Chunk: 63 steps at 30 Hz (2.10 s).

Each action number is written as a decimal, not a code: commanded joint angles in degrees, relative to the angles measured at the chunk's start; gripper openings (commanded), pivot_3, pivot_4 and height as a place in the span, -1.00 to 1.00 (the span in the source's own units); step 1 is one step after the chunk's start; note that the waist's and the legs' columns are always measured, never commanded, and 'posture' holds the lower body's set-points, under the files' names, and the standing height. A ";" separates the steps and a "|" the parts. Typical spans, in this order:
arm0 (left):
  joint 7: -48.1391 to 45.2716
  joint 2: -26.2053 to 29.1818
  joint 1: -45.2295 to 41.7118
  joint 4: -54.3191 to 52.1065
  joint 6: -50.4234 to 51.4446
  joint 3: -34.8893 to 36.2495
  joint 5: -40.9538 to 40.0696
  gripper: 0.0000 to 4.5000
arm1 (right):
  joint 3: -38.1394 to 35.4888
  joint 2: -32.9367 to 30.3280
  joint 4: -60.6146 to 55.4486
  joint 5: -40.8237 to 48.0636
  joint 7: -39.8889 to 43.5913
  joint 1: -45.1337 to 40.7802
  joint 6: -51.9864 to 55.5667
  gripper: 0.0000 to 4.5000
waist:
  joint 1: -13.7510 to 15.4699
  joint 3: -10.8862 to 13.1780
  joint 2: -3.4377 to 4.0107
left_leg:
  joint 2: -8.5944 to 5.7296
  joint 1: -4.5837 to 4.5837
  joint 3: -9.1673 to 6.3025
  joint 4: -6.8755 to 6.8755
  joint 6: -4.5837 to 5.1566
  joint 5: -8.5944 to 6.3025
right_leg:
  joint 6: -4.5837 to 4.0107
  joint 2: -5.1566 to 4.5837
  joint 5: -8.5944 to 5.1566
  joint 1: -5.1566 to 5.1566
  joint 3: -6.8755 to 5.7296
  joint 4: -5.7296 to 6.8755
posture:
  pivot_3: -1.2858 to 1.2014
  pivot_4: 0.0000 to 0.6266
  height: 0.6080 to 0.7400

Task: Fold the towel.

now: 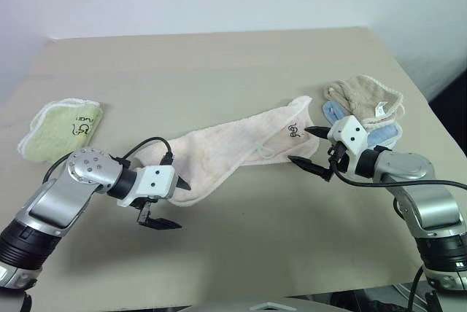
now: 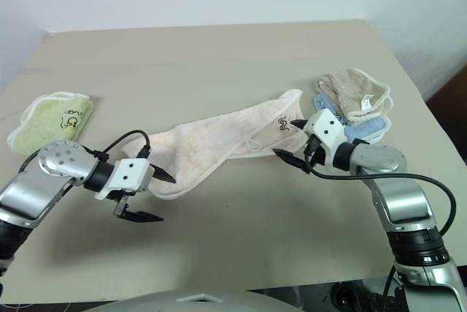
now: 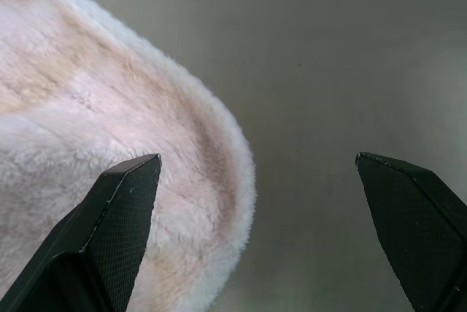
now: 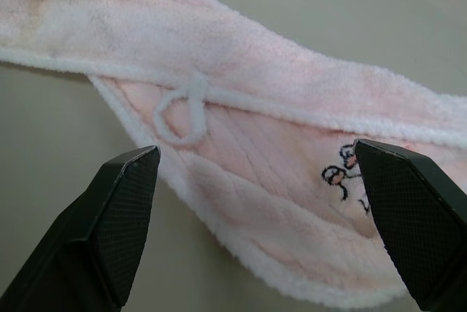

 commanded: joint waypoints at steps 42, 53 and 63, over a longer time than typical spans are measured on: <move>1.96 1.50 2.93 1.11 -2.68 6.35 -1.34 -0.99 | 12.24 -3.45 38.43 -28.48 -6.85 -26.16 -36.96 1.00 | -0.86 0.01 0.01 | -0.05 0.02 0.03 0.05 0.00 0.01 | 0.02 0.01 0.01 0.01 -0.01 0.05 | 0.03 -0.52 0.82; 3.19 4.06 7.14 1.42 -2.81 9.47 -1.47 -0.99 | 20.47 0.07 66.85 -41.67 -18.70 -41.76 -55.31 1.00 | -2.65 0.04 0.06 | -0.06 0.03 0.05 -0.01 -0.03 0.03 | 0.03 0.03 0.03 -0.07 0.06 0.15 | 0.03 -0.52 0.82; 4.60 4.48 8.26 1.40 -2.51 10.73 -1.31 -0.99 | 24.22 3.81 77.50 -47.28 -26.34 -47.85 -60.38 1.00 | -3.29 0.06 0.09 | -0.08 0.04 0.04 -0.03 -0.06 0.05 | 0.05 0.03 0.05 -0.09 0.08 0.18 | 0.03 -0.52 0.82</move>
